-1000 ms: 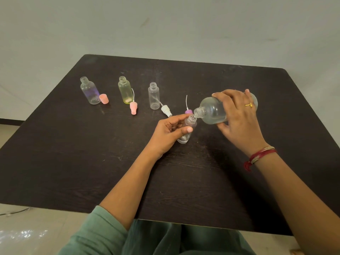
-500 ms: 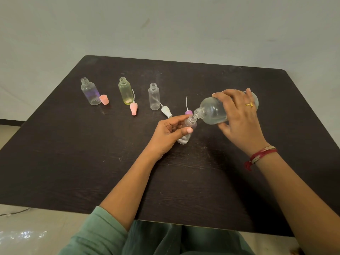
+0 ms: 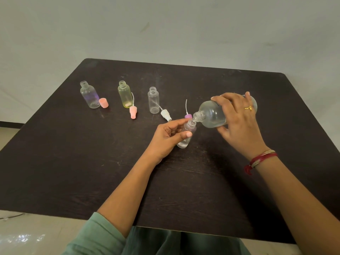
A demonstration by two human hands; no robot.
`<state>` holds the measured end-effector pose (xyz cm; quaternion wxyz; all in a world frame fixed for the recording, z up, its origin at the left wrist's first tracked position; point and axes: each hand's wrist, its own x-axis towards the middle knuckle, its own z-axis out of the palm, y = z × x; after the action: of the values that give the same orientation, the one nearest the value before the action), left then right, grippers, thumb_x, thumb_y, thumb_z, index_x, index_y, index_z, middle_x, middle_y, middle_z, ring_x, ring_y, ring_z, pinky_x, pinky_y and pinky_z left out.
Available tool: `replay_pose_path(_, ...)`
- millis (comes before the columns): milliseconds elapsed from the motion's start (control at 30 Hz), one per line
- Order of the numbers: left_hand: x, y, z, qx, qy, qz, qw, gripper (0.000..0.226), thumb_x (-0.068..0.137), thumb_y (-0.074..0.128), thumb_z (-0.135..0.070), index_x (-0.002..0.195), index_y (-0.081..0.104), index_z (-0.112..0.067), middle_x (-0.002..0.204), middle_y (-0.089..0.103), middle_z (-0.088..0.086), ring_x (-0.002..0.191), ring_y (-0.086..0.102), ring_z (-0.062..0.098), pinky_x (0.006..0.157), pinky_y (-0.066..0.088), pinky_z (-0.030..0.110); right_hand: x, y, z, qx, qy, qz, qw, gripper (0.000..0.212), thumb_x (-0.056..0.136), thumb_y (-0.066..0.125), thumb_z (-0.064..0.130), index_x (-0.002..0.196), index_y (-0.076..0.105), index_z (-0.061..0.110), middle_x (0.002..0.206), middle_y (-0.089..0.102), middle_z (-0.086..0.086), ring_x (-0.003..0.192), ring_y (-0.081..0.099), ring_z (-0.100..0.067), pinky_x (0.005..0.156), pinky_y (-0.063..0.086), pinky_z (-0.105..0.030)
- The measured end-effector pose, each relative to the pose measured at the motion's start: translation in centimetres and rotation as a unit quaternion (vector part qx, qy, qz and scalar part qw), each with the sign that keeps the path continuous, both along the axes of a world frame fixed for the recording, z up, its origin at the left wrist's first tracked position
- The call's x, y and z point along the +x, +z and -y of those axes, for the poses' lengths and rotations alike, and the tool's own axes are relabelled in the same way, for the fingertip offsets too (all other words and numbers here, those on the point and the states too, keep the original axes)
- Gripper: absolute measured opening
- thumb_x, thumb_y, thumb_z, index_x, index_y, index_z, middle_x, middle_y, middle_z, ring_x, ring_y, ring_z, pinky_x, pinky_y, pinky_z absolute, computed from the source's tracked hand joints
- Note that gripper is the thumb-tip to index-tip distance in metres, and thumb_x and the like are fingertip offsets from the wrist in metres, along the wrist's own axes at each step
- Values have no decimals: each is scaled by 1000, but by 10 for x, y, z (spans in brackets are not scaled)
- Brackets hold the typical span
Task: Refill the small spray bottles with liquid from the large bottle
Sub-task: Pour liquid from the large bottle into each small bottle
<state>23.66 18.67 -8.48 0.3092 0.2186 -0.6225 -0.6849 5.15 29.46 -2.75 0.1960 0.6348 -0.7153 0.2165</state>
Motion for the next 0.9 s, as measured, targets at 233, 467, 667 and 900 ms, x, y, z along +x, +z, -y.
replay_pose_path(233, 1, 1, 0, -3, -5, -4, 1000, 45, 83, 65, 6, 128, 57, 0, 115, 68, 10, 108, 65, 14, 93, 49, 25, 0, -5, 0, 8, 7, 31, 999, 65, 71, 74, 11, 130, 47, 17, 124, 50, -8, 119, 47, -28, 115, 8, -46)
replay_pose_path(467, 1, 3, -2, 3, -12, -15, 1000, 45, 84, 64, 7, 128, 56, 2, 117, 67, 11, 109, 64, 15, 95, 49, 26, 0, -9, -2, 22, 7, 63, 998, 66, 73, 77, 22, 131, 46, 19, 125, 50, -7, 120, 47, -27, 114, 12, -50)
replay_pose_path(667, 5, 11, -1, 57, -12, -52, 997, 32, 82, 68, -12, 114, 69, -18, 104, 74, -4, 104, 66, 11, 90, 52, 27, 5, -4, -1, 29, 14, 100, 994, 68, 72, 78, 36, 131, 48, 20, 124, 52, -3, 120, 48, -23, 115, 10, -50)
replay_pose_path(900, 11, 16, 6, 189, -19, -136, 972, 54, 58, 84, -51, 103, 76, -23, 115, 70, 2, 101, 67, 11, 84, 55, 27, 9, 0, -2, -40, 54, 365, 929, 75, 65, 81, 39, 129, 46, 25, 123, 47, 12, 117, 45, -7, 100, 39, -24)
